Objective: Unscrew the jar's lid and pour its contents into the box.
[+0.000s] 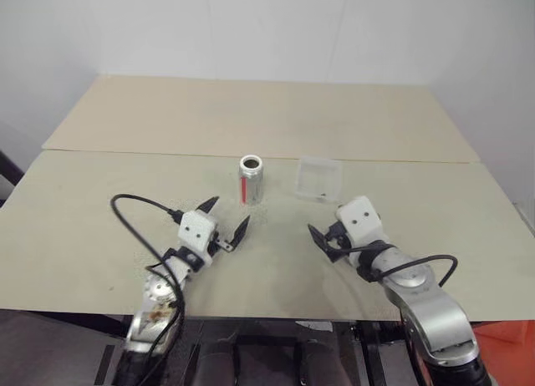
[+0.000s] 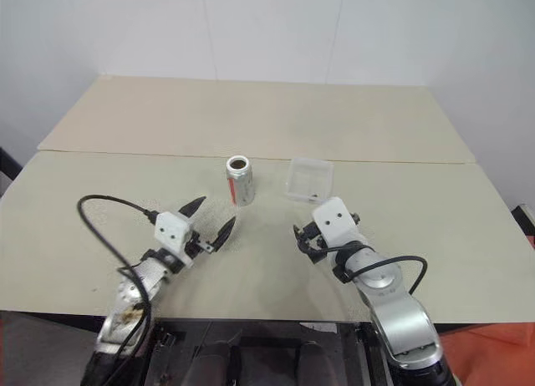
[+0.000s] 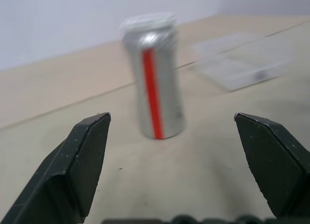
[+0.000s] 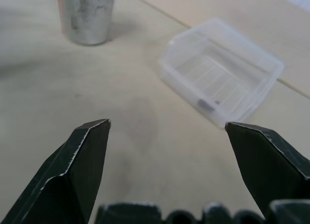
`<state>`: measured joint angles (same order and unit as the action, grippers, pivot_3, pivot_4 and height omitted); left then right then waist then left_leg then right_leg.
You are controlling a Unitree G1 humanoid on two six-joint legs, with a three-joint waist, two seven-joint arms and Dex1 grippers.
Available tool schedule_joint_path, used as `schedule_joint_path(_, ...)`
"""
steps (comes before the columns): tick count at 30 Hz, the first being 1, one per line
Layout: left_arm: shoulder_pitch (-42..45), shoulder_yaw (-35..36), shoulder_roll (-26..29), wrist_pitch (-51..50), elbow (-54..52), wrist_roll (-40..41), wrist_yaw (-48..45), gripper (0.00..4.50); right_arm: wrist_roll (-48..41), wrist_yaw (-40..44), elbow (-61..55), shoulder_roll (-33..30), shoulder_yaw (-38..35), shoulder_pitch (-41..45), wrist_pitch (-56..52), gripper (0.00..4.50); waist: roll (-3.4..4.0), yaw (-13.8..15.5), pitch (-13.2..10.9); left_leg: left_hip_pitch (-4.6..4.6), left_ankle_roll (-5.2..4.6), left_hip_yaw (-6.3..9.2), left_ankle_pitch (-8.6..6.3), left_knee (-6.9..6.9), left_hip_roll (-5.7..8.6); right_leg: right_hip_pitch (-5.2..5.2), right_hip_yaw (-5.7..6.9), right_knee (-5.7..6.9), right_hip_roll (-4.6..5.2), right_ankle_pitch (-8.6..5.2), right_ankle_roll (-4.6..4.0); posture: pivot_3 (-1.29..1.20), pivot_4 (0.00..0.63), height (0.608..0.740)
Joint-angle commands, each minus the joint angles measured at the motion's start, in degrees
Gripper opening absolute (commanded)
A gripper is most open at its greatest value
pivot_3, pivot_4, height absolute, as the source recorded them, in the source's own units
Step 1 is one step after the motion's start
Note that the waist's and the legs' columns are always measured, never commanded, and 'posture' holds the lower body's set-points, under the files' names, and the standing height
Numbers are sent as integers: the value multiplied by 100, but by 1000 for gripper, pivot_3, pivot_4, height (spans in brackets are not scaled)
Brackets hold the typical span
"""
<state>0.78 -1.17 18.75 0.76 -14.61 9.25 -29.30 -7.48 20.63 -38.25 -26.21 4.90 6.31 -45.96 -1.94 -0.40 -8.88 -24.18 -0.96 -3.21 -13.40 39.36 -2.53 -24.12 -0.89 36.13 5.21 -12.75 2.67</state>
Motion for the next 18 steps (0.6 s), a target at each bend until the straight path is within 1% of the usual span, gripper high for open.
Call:
schedule_joint_path(1, -240, 435, 929, -74, -713, 751, -1124, 4456, -921, 1271, -376, -606, -1168, -171, 760, 4500, 1, -7, 0, 1, 0, 0, 0, 0, -1, 0, 0, -1, 0, 0, 0, 0, 150, 740)
schedule_joint_path(2, -373, 528, 1298, 107, -667, 776, -1493, 4456, -984, 1608, -301, -904, -1309, -212, 982, 4500, 3, -15, 1, 4, 0, -4, 0, -2, -4, 1, -1, -4, -2, 1, -3, 0, 150, 740)
schedule_joint_path(3, -507, 657, 1561, 206, -632, 853, -1746, 4456, -1032, 1943, -204, -1189, -1427, -270, 1213, 4500, 3, -22, 1, 8, 0, -7, -1, -4, -5, 2, -1, -3, -1, -1, -6, 0, 150, 740)
schedule_joint_path(4, -635, 887, 1730, 105, -588, 1108, -1884, 4456, -1123, 2354, -57, -1467, -1541, -309, 1498, 4500, 3, -33, 1, 14, 0, -11, -1, -9, -6, 4, -1, -5, -1, -3, -9, 0, 150, 740)
schedule_joint_path(6, -850, 1267, 1881, -73, -590, 1515, -1978, 4456, -1372, 3038, 222, -1872, -1820, -404, 1928, 4500, 3, -47, 1, 30, 0, -23, -1, -19, -10, 7, -5, -8, -1, -9, -18, 0, 150, 740)
schedule_joint_path(9, -1089, 1637, 2009, -215, -709, 1902, -2187, 4456, -1458, 3656, 659, -2212, -2036, -472, 2599, 4500, 2, -33, 1, 39, 1, -26, -1, -23, -18, 13, -5, -7, -7, -14, -21, 0, 150, 740)
schedule_joint_path(12, -1257, 1744, 2048, -314, -967, 2098, -2262, 4456, -1383, 3995, 1125, -2429, -2086, -442, 3108, 4500, 2, -29, 1, 40, 1, -29, 0, -24, -19, 13, -6, -5, -8, -15, -23, 0, 150, 740)
schedule_joint_path(15, -1216, 1759, 2022, -471, -1022, 2240, -2197, 4456, -1284, 4038, 1332, -2541, -2022, -392, 3306, 4500, 2, 4, 1, 40, 1, -30, 0, -23, -17, 16, -7, -6, -7, -15, -23, 0, 150, 740)
schedule_joint_path(18, -1333, 1855, 2204, -629, -1041, 2307, -2375, 4456, -1233, 4129, 1418, -2624, -2095, -548, 3492, 4500, 2, 10, 1, 40, 1, -31, 0, -24, -17, 13, -8, -5, -9, -15, -23, 0, 150, 740)
